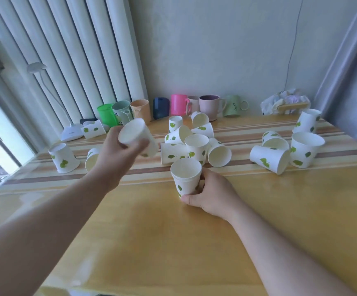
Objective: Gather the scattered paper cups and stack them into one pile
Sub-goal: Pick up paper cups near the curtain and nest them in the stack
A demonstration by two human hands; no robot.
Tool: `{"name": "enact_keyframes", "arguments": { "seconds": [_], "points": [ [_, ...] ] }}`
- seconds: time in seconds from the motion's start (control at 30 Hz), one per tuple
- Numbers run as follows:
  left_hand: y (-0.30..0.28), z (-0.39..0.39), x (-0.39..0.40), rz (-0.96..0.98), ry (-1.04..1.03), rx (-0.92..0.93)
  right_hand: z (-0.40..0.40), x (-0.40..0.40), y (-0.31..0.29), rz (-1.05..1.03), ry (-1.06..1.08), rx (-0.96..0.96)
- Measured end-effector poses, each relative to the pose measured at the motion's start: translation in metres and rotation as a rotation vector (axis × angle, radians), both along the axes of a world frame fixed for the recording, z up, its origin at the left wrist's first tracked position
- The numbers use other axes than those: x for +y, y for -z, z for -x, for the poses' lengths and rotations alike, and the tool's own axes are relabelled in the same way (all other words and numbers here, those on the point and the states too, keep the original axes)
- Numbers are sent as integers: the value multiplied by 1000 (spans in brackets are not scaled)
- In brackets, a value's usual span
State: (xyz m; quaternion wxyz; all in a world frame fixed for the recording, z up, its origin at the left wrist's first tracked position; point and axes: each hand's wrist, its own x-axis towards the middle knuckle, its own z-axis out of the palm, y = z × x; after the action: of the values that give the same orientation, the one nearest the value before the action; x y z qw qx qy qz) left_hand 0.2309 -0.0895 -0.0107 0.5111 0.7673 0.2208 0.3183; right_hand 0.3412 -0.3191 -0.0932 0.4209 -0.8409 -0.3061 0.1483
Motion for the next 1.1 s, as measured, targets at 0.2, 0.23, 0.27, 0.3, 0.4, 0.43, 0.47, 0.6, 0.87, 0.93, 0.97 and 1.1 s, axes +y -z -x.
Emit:
{"name": "enact_keyframes", "arguments": {
  "seconds": [0.2,0.23,0.27,0.3,0.4,0.43,0.47,0.6,0.87,0.93,0.97,1.1],
  "points": [
    [-22,-16,-59,8,385,44,2,-2,-1,-10,-6,-27],
    [-15,-18,-64,-58,391,103,2,-2,-1,-11,-5,-32],
    [-8,-19,-68,-111,376,136,2,-2,-1,-13,-4,-35],
    [-2,-19,-72,-142,350,150,3,-3,-2,-16,-3,-32],
    [15,-17,-71,-133,279,98,3,-4,-2,-35,-7,-20],
    [19,-16,-71,-131,270,86,4,-4,-2,-34,-9,-18],
    [23,-14,-72,-141,264,86,4,-4,-2,-33,-8,-16],
    [35,-12,-67,-141,328,170,4,-3,-1,-39,2,-2],
    [72,-19,-64,-114,368,315,3,-7,-2,-40,9,-40],
    [78,-20,-63,-132,298,296,0,-12,-4,-30,-35,-10],
    [80,-19,-63,-146,277,289,-2,-17,-5,-40,-63,27],
    [84,-17,-68,-244,209,302,-26,-51,-18,-126,88,-21]
  ]
}}
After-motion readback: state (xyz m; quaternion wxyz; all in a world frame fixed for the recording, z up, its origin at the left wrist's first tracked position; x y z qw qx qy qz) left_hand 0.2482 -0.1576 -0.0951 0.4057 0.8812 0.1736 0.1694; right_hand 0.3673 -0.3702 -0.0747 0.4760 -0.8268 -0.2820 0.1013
